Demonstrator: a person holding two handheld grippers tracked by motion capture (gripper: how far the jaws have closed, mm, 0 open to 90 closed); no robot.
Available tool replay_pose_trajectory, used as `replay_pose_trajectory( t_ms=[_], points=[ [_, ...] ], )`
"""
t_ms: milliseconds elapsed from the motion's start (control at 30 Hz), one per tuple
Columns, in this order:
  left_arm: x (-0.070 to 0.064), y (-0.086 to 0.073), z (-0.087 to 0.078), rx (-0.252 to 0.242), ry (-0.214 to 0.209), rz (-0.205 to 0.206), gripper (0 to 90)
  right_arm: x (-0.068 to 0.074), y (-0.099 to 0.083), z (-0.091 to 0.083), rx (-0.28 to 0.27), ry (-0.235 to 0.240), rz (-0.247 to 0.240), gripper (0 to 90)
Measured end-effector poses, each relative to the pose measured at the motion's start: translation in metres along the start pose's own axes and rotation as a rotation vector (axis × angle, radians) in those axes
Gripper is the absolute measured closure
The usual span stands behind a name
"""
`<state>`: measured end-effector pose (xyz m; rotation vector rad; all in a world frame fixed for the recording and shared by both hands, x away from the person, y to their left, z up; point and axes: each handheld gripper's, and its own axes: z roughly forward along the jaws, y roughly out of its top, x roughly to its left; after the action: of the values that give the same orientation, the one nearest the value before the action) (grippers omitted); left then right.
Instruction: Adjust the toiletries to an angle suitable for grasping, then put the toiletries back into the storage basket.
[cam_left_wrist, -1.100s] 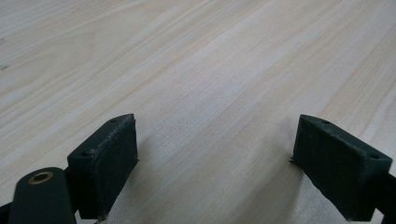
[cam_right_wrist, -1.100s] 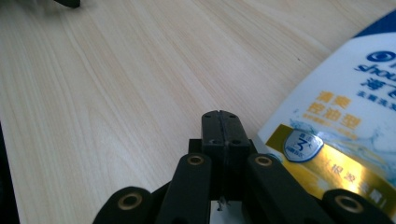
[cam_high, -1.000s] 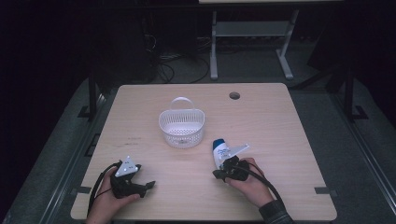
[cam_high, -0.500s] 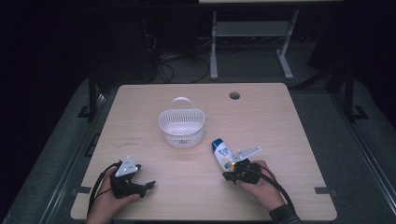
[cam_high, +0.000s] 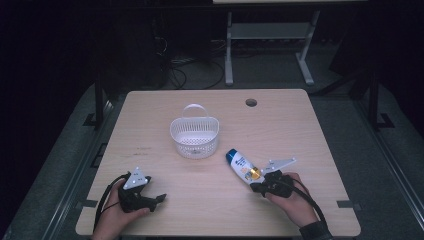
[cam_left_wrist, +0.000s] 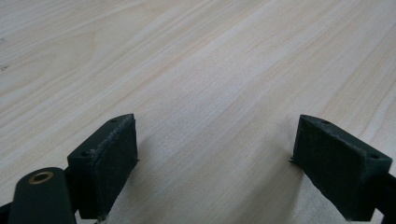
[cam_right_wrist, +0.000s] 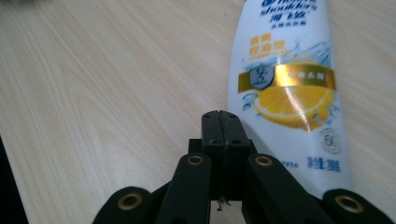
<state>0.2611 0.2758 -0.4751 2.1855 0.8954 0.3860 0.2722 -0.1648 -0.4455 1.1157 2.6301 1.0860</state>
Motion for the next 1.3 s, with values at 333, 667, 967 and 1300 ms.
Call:
replay_pose_trajectory(
  t_ms=[333, 667, 967, 1300],
  points=[
    [0.000, 0.000, 0.000, 0.001, 0.000, 0.000, 13.3, 0.001, 0.012, -0.010, -0.073, -0.009, 0.010, 66.2],
    [0.000, 0.000, 0.000, 0.003, 0.000, 0.001, 13.3, -0.004, 0.032, -0.009, -0.091, -0.041, 0.027, 46.5],
    [0.000, 0.000, 0.000, 0.005, -0.001, 0.004, 13.3, -0.006, 0.047, -0.008, -0.100, -0.069, 0.022, 42.5],
    [0.000, 0.000, 0.000, 0.006, -0.001, 0.006, 13.2, -0.012, 0.064, -0.006, -0.102, -0.096, 0.020, 37.4]
  ],
)
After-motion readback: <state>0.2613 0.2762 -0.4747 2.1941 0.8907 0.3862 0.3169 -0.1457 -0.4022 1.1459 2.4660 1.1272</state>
